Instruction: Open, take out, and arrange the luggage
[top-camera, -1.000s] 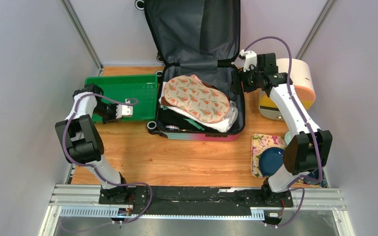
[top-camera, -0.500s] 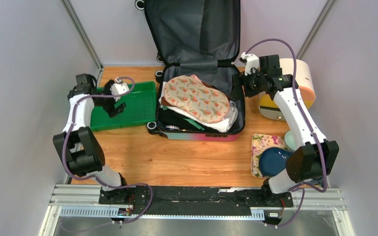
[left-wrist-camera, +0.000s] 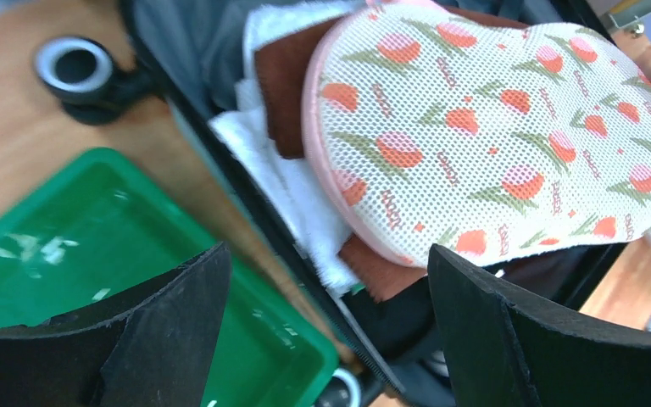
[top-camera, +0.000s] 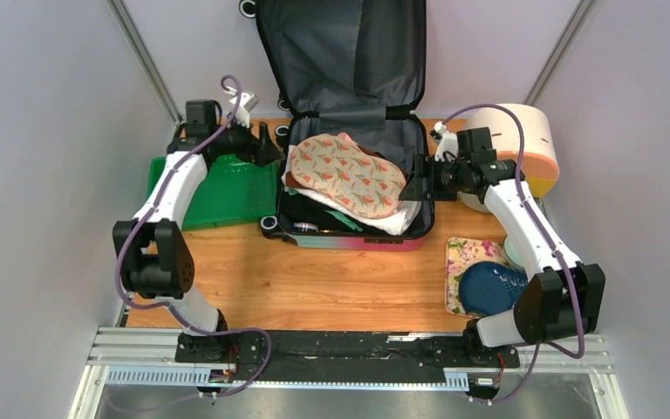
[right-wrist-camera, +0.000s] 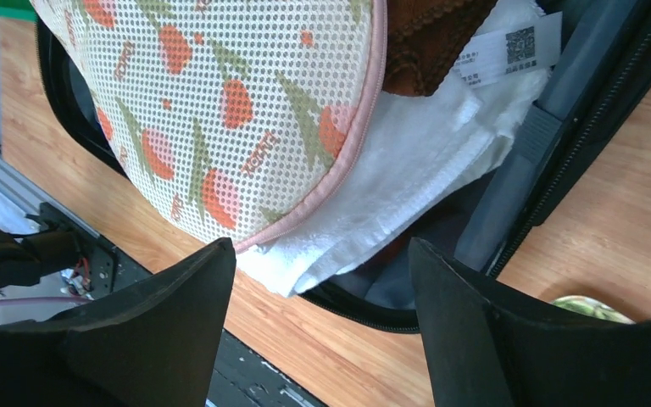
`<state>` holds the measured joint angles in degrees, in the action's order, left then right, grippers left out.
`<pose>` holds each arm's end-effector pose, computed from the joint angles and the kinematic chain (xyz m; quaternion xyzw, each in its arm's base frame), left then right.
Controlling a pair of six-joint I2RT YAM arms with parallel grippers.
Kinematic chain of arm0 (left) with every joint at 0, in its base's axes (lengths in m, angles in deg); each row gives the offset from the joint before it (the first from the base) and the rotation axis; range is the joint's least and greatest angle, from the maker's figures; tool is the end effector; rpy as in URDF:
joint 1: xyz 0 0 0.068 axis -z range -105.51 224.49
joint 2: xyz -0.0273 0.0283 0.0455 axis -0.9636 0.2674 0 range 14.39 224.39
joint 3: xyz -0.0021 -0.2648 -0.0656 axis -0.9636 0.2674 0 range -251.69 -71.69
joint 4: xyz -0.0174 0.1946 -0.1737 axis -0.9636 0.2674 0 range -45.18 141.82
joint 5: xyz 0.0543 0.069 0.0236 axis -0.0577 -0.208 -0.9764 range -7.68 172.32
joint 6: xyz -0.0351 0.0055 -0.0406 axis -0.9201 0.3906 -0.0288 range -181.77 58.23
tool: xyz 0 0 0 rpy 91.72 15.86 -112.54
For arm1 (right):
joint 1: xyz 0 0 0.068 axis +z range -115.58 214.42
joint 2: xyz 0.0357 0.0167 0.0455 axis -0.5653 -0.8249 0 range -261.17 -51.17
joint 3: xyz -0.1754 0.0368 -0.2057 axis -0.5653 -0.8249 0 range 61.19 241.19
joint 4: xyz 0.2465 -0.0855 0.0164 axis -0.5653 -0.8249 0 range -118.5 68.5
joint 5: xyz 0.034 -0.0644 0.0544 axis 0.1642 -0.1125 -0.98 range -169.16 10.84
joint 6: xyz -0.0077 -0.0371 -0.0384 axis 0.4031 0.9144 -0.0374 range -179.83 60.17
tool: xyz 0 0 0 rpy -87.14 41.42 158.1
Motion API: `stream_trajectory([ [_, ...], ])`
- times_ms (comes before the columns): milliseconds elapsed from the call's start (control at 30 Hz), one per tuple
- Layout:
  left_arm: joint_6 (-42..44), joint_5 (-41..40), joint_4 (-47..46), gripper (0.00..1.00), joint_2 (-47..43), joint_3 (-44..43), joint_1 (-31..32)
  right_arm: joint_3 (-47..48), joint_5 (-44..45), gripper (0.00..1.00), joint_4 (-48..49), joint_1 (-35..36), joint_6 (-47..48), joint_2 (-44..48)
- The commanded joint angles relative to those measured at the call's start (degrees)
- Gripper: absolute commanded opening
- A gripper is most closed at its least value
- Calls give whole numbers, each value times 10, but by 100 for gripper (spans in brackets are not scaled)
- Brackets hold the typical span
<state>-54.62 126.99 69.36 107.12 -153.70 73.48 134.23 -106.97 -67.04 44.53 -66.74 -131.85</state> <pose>0.3659 -0.0186 0.3333 0.2185 0.8108 -0.3063 0.4484 0.2837 0.0675 0.3164 -0.1015 0.9185 0.2709 0.2694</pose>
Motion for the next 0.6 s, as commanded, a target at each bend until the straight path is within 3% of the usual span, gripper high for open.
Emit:
stream_trajectory([
  [0, -98, -27, -34, 93, 40, -31, 39, -4, -37, 77, 78, 4, -63, -10],
  [233, -89, -22, -27, 93, 126, -65, 76, 25, -61, 72, 80, 15, -57, -68],
  [300, -113, 7, -31, 86, 144, -70, 77, 32, -65, 72, 73, 19, -46, -76],
  [333, -118, 18, -35, 73, 145, -67, 80, 36, -60, 72, 63, 21, -22, -79],
  [400, -128, 14, -84, 63, 128, -30, 84, 47, -50, 72, 40, 22, -3, -93],
  [500, -160, 15, -162, 60, 93, 29, 87, 45, -40, 70, 42, 22, 5, -90],
  [567, -152, 6, -162, 58, 88, 26, 93, 47, -39, 67, 42, 23, 9, -91],
])
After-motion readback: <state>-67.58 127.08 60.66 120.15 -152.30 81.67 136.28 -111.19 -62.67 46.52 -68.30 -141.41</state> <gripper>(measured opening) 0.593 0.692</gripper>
